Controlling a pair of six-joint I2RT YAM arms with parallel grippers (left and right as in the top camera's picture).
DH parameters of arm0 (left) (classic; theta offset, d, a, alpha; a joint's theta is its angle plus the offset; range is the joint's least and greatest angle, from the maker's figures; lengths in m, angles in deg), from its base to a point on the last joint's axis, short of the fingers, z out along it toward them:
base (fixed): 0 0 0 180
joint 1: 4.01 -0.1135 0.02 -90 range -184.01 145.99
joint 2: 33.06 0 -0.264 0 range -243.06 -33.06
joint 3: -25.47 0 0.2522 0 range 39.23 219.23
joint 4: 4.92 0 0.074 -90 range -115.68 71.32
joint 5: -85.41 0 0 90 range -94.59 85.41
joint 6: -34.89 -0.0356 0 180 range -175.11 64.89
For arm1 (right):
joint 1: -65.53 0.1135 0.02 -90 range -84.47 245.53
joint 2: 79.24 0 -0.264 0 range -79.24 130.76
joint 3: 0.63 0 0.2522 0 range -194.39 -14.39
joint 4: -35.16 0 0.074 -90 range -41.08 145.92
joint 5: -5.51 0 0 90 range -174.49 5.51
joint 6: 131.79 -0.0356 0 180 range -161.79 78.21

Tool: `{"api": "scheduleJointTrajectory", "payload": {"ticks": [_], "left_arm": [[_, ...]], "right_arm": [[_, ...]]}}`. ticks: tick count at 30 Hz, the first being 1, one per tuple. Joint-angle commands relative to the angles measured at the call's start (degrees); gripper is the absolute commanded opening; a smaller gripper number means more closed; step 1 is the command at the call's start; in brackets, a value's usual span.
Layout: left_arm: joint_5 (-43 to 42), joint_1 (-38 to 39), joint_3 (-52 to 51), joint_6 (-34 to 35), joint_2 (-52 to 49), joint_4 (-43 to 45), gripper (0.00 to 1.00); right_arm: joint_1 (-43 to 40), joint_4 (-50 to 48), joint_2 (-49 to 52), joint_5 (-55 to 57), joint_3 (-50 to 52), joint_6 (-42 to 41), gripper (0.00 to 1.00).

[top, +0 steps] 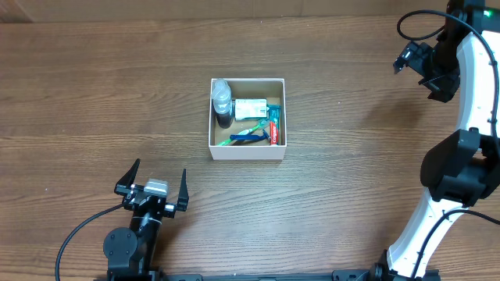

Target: Pack container

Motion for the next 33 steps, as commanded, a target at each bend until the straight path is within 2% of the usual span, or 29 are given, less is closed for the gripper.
{"api": "scheduleJointTrajectory", "payload": {"ticks": [1,22,25,33], "left_arm": [[0.17,-0.46,-0.20,-0.22,0.70,0.02,1.00],[0.15,-0.46,-0.20,-0.22,0.68,0.02,1.00],[0.15,-0.46,-0.20,-0.22,0.68,0.04,1.00],[0.17,-0.46,-0.20,-0.22,0.68,0.02,1.00]], "right_arm": [[0.17,-0.24,-2.29,-0.31,-1.16,-0.48,1.00],[1.14,-0.24,-2.64,-0.31,-1.11,-0.48,1.00],[3.78,-0.24,-5.73,-0.31,-1.09,-0.48,1.00],[16.92,-1.09,-22.34,-0.31,1.11,-0.48,1.00]]}}
